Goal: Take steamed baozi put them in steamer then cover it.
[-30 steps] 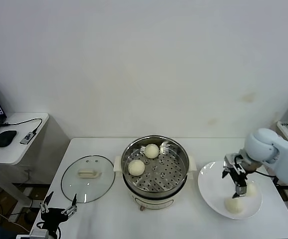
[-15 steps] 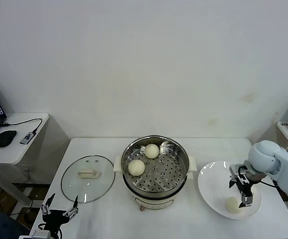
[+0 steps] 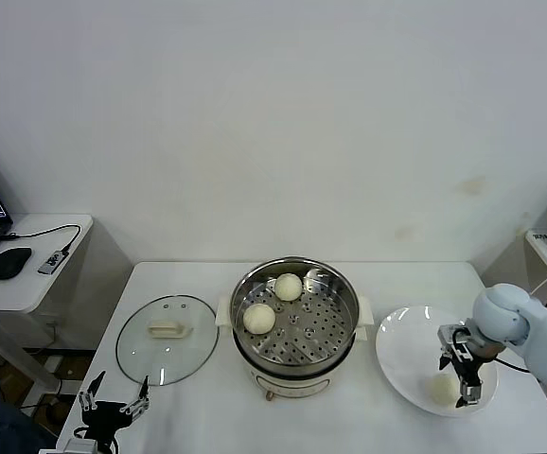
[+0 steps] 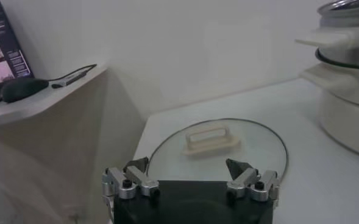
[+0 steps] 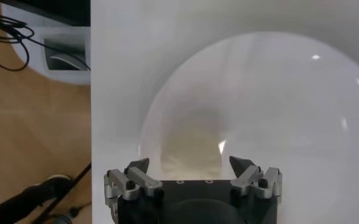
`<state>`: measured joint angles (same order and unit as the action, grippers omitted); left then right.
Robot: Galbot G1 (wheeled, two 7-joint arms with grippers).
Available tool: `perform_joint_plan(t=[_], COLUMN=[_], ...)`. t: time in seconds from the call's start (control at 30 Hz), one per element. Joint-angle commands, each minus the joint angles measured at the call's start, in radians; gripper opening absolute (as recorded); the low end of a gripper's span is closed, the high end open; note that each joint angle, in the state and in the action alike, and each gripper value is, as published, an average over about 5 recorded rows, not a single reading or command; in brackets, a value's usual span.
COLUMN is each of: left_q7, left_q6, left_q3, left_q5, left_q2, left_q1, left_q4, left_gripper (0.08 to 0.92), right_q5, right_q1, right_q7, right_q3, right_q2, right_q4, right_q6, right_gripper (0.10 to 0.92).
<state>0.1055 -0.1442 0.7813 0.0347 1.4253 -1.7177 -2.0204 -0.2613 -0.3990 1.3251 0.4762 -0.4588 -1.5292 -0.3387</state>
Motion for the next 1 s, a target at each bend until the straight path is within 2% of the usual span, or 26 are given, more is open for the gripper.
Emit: perform_joint_plan(t=[0.03, 0.5, 0.8, 1.0], left_q7=[0.000, -0.001, 0.000, 0.001], left_q6=[0.000, 0.002, 0.002, 0.001], left_q3=[-0.002, -0.004, -0.006, -0.006], left_q5=[0.002, 0.005, 0.007, 0.007], left_q2=[0.000, 0.001, 0.000, -0.007], left_q1=[0.001, 0.005, 0.010, 0.018], left_q4=[0.003, 0.013, 0.018, 0.020], left_gripper=[0.823, 0.823, 0.823, 0.823], right_q5=[-0.006, -0.006, -0.002, 0.017], right_q1=[-0.031, -0.031, -0.032, 0.008], right_q7=[-0.017, -0.026, -0.028, -0.020], right_q3=[-0.019, -0.016, -0.020, -0.020], right_q2=[-0.012, -0.023, -0.026, -0.012], right_q4=[0.029, 0.047, 0.050, 0.043], right_q6=[0.001, 0.004, 0.002, 0.000], right_gripper=[0.823, 0.814, 0.623, 0.578])
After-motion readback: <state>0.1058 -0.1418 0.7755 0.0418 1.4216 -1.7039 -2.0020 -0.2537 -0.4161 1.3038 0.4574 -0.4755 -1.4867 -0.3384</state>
